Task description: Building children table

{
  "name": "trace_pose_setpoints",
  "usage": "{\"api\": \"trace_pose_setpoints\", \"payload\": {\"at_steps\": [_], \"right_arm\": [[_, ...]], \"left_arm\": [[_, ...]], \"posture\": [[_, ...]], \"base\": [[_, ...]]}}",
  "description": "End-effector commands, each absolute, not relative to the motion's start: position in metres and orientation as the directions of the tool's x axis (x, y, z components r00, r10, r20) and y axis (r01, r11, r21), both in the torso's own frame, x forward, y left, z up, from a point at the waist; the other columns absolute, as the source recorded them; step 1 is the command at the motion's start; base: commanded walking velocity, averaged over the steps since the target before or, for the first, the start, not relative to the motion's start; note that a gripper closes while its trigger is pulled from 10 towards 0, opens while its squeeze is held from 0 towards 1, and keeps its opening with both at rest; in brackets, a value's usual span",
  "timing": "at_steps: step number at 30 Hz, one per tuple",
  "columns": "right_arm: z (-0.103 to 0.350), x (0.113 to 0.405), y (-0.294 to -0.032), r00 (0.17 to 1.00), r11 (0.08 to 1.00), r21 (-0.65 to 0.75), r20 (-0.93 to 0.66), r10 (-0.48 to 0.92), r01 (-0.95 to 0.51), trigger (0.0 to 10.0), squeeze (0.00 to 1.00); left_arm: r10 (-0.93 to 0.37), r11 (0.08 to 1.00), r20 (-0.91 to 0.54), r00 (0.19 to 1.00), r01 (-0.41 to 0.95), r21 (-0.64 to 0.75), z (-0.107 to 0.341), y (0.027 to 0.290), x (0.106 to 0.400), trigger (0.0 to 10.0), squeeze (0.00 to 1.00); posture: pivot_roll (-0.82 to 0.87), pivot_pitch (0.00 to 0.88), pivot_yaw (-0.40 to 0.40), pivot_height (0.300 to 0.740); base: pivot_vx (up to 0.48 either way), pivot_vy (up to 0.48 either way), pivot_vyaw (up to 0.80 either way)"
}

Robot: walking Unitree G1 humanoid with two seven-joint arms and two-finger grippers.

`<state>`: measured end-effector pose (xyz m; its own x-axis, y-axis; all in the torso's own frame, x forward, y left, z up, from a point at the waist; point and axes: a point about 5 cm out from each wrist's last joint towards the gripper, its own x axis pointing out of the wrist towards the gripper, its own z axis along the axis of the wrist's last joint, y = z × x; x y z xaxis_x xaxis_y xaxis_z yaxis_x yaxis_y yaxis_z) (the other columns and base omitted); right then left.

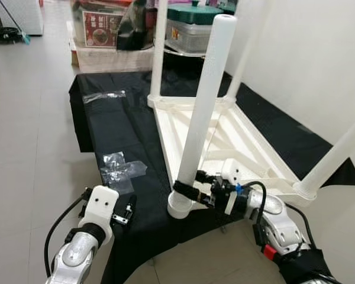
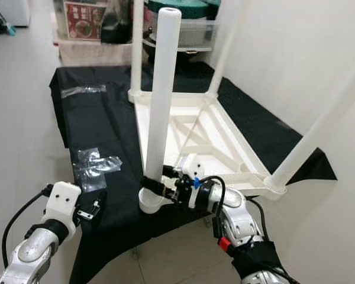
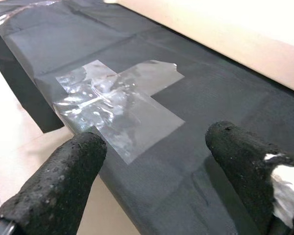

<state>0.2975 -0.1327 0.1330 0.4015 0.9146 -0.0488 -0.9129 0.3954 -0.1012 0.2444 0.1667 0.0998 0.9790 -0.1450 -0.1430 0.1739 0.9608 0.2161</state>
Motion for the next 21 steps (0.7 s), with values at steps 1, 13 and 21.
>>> {"api": "trace_pose_setpoints", "payload": {"at_steps": [1,13,21], "right_arm": [[0.104,0.279,-0.124,0.247,0.25,-0.013,-0.208,0.947,-0.968,10.0,0.0],[0.104,0.255,-0.141,0.01,0.018,0.02,-0.35,0.937,-1.0,10.0,0.0],[0.109,0.238,-0.14,-0.165,-0.17,0.025,-0.409,0.898,-0.985,10.0,0.0]], "left_arm": [[-0.157,0.956,-0.152,0.976,0.189,0.226,0.097,0.165,0.244,10.0,0.0],[-0.157,0.955,-0.152,0.976,0.19,0.229,0.097,0.165,0.244,10.0,0.0],[-0.159,0.954,-0.155,0.975,0.192,0.231,0.096,0.165,0.244,10.0,0.0]], "posture": [[0.1,0.0,-0.138,0.74],[0.1,0.0,-0.142,0.74],[0.11,0.0,-0.141,0.74]], "base": [[0.0,0.0,0.0],[0.0,0.0,0.0],[0.0,0.0,0.0]]}}
